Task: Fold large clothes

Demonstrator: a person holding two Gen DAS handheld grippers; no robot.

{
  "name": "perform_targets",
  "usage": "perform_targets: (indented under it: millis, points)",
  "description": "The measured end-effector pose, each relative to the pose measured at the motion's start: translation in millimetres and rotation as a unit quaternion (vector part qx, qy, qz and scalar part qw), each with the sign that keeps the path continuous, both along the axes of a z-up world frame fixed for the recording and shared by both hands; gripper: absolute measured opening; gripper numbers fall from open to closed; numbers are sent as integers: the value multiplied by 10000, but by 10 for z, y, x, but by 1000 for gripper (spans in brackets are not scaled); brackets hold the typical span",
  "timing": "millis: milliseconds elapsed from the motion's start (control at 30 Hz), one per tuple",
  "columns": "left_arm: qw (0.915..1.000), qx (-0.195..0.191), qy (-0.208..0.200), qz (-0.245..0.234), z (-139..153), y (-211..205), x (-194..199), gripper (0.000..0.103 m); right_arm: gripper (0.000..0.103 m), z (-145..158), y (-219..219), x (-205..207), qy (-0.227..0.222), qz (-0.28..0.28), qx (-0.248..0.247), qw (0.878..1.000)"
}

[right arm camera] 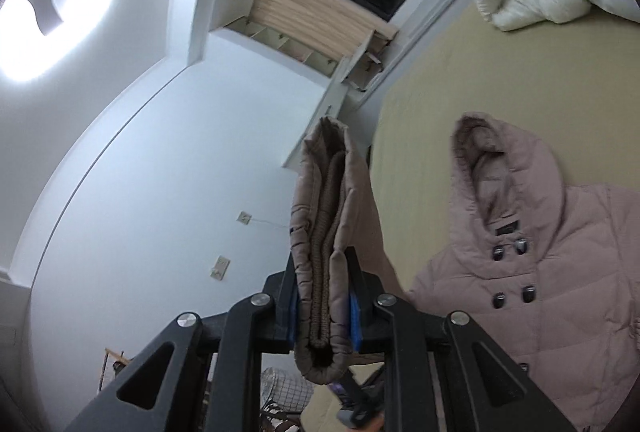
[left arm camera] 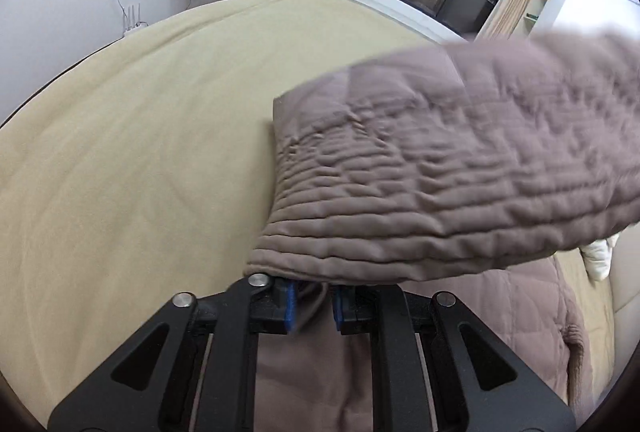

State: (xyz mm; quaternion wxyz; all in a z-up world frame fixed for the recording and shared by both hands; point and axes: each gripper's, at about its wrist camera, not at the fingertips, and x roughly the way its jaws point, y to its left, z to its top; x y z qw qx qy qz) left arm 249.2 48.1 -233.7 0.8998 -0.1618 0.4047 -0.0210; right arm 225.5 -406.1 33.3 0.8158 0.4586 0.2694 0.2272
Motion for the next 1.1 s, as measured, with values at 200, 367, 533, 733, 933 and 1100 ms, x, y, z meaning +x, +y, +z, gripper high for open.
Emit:
perform_targets:
  millis: [200,367,533,733,933,1100]
  points:
    - [9985,395,286,-247,-282,-25,151,12,21,-1512,-699,137,1392,-924,137,9859]
    - [9961,622,362,-517,-209,-138,58,12,23,-2549,-872,258,2701,-1119,-642,9542]
    - [9936,750,357,-761,-16,-99,-568,12,27,-2719,-1010,161,2560,-1153,-393,9590]
    - [9917,1047,-274,-701,445,-52,-270,12,78,-2239,-951,164,2343,-1342,-1339,9535]
    - [9814,1568,321,-1057,56,-277,536,12,63,-1778,-839,-56,1977,-1496,-2341,9401]
    - [9753,1802,555,-1148,-338,-424,694,11,54,-1907,-386,103,1803,-787,-2787,9400]
